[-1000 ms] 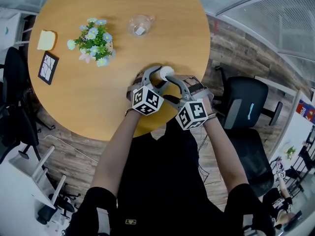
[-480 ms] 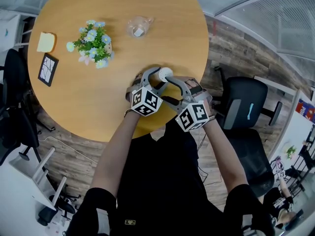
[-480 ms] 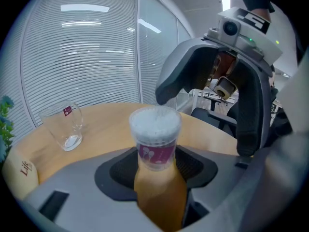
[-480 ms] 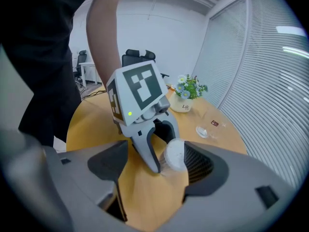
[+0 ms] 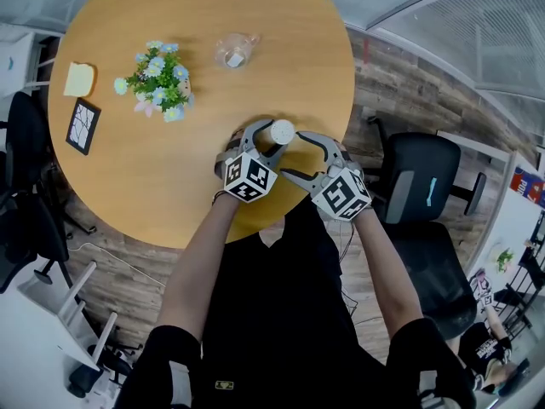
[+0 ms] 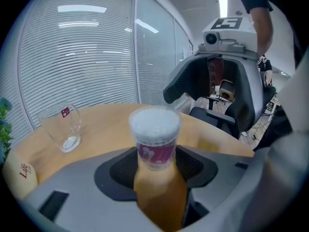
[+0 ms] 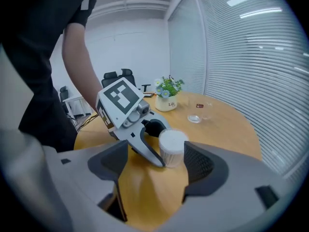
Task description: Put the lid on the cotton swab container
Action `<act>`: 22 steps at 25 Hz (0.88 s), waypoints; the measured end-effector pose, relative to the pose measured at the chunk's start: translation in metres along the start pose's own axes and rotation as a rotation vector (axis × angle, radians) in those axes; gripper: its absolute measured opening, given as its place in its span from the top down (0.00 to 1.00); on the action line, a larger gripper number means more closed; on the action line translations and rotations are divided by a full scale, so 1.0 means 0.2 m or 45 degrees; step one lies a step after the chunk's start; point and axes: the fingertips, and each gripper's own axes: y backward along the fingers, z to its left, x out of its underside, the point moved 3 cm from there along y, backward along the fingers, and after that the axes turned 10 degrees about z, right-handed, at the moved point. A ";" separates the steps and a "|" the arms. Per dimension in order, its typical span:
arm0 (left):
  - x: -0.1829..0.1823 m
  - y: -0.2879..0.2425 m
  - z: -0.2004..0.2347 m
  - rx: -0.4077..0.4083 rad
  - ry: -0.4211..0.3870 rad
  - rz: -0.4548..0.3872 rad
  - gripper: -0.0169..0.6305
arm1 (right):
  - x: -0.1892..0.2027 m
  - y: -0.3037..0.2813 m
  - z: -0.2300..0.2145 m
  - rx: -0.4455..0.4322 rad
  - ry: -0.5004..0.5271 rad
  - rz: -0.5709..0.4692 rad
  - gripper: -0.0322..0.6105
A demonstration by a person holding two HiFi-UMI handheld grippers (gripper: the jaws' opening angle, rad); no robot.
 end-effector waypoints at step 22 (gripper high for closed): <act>-0.04 0.36 0.00 0.055 0.082 -0.031 0.46 | -0.05 0.19 -0.07 0.109 -0.595 -0.350 0.47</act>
